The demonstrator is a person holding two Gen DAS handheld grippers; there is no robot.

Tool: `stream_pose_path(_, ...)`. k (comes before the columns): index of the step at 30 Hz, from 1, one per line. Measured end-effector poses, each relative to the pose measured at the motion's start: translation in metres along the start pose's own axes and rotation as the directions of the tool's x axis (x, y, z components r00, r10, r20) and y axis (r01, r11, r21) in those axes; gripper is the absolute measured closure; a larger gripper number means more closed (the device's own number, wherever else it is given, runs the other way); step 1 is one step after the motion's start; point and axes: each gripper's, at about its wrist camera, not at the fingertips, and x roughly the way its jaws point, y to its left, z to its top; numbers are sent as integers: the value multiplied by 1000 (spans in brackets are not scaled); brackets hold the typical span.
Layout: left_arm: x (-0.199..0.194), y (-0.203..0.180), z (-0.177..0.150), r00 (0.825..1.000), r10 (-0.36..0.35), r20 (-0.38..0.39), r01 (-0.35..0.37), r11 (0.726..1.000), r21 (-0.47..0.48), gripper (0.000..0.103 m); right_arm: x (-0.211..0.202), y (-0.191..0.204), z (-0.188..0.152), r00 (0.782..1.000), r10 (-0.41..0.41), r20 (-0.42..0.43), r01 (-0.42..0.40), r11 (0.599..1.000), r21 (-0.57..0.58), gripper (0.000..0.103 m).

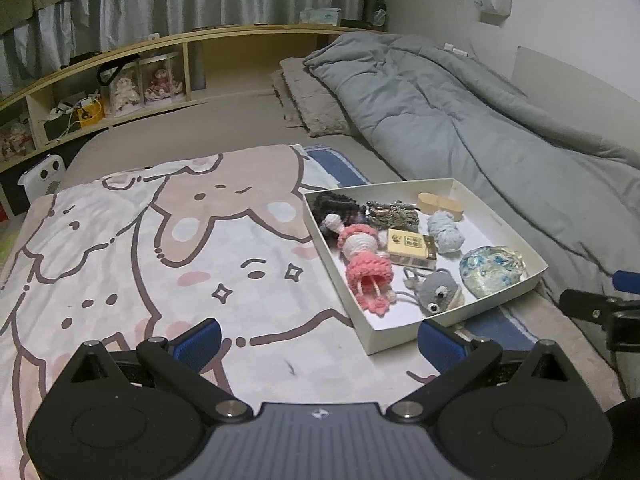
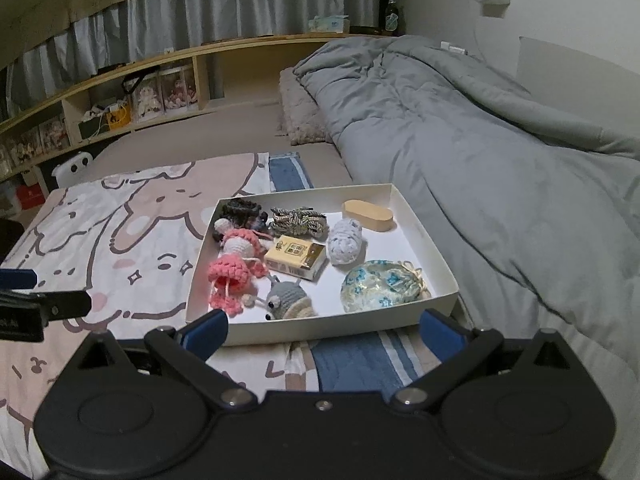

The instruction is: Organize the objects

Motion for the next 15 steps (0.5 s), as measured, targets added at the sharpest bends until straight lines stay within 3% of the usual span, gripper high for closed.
stream_pose_path(15, 1, -1, -2, 1000, 8, 3, -8, 1000, -8, 0, 1, 1, 0, 1000, -4, -3, 4, 1000, -5, 0)
